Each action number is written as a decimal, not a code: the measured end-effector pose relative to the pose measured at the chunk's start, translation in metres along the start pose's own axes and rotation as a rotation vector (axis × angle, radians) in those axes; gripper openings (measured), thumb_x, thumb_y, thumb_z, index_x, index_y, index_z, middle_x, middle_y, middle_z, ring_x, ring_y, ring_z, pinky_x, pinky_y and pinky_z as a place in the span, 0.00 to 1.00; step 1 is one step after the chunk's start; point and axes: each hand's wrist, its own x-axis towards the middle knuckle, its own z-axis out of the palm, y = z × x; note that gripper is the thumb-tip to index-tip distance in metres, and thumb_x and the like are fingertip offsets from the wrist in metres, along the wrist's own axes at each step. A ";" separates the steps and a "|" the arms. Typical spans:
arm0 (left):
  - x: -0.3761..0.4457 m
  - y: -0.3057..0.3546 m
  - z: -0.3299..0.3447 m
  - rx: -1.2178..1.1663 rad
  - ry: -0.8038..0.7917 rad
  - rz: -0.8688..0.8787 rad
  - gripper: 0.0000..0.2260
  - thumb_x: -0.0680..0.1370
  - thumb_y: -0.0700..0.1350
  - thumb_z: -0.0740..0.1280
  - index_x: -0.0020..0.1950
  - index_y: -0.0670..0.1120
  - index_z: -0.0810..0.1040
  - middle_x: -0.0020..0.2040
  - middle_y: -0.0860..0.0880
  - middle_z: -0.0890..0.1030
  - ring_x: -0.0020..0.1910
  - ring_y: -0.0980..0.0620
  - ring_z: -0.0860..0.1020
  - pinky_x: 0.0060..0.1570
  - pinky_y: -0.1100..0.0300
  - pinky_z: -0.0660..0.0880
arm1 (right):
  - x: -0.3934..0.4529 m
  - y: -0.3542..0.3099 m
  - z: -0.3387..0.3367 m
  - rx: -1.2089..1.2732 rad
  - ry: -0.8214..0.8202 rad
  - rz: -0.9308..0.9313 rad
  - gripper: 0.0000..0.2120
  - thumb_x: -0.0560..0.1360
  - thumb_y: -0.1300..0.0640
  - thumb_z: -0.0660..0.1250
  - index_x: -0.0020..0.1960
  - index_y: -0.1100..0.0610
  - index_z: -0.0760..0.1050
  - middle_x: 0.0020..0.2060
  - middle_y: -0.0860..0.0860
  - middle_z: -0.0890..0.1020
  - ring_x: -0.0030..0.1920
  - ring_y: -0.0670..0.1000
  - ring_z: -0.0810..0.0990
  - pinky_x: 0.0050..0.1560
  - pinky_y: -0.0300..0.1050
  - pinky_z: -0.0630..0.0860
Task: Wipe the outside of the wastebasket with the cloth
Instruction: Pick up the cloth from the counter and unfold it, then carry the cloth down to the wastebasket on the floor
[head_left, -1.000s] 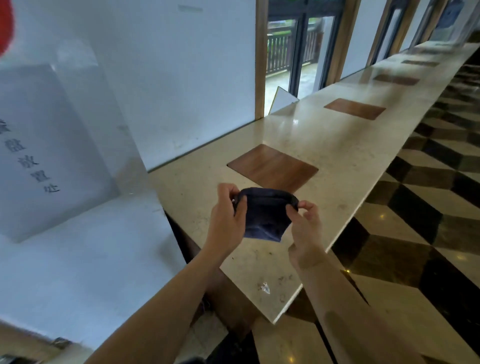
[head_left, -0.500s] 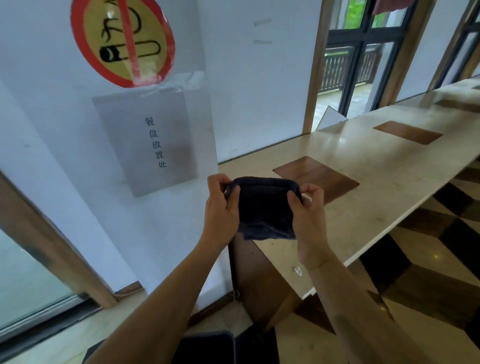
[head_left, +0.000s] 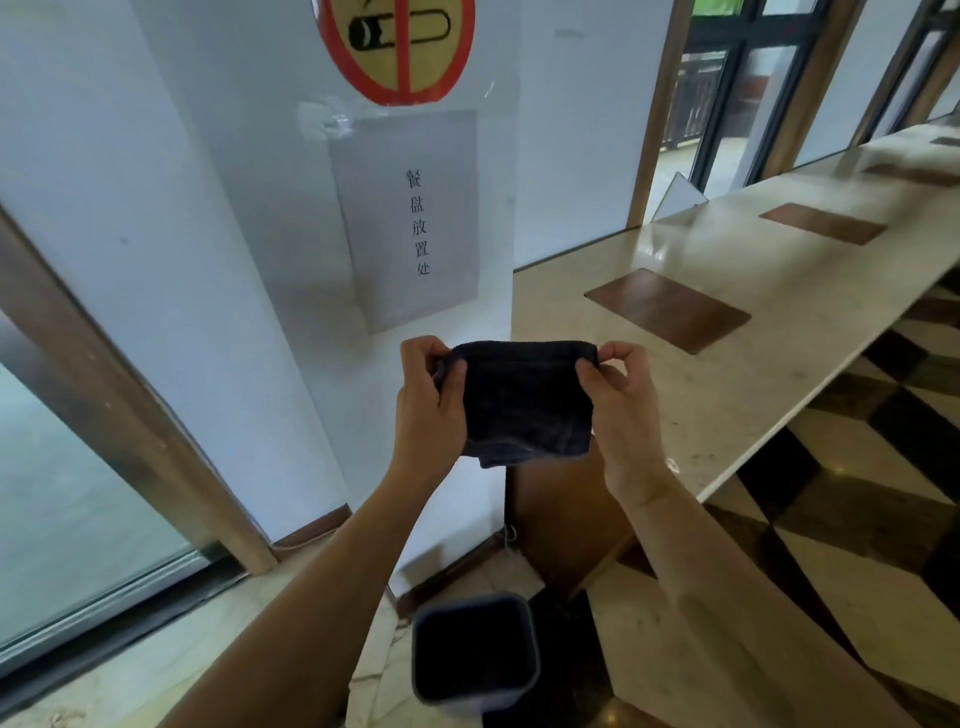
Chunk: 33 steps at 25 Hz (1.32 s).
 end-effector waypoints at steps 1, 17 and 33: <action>-0.006 -0.009 -0.011 -0.005 -0.013 0.002 0.06 0.81 0.39 0.60 0.54 0.47 0.63 0.42 0.56 0.72 0.39 0.64 0.73 0.39 0.71 0.69 | -0.011 0.007 0.009 -0.030 0.015 -0.005 0.06 0.82 0.55 0.63 0.49 0.45 0.69 0.41 0.47 0.85 0.51 0.54 0.81 0.46 0.53 0.80; -0.164 -0.206 0.026 0.027 -0.115 0.059 0.08 0.81 0.40 0.62 0.60 0.42 0.74 0.50 0.58 0.77 0.50 0.64 0.76 0.50 0.75 0.70 | -0.073 0.263 -0.033 -0.314 0.164 -0.174 0.07 0.79 0.55 0.68 0.54 0.45 0.78 0.45 0.38 0.84 0.49 0.37 0.82 0.51 0.37 0.79; -0.377 -0.520 0.122 0.015 -0.090 0.293 0.06 0.81 0.44 0.62 0.56 0.48 0.76 0.46 0.65 0.78 0.48 0.65 0.77 0.47 0.71 0.72 | -0.120 0.651 -0.093 -0.664 0.214 -0.231 0.07 0.79 0.52 0.68 0.56 0.47 0.79 0.51 0.48 0.82 0.51 0.47 0.81 0.49 0.37 0.77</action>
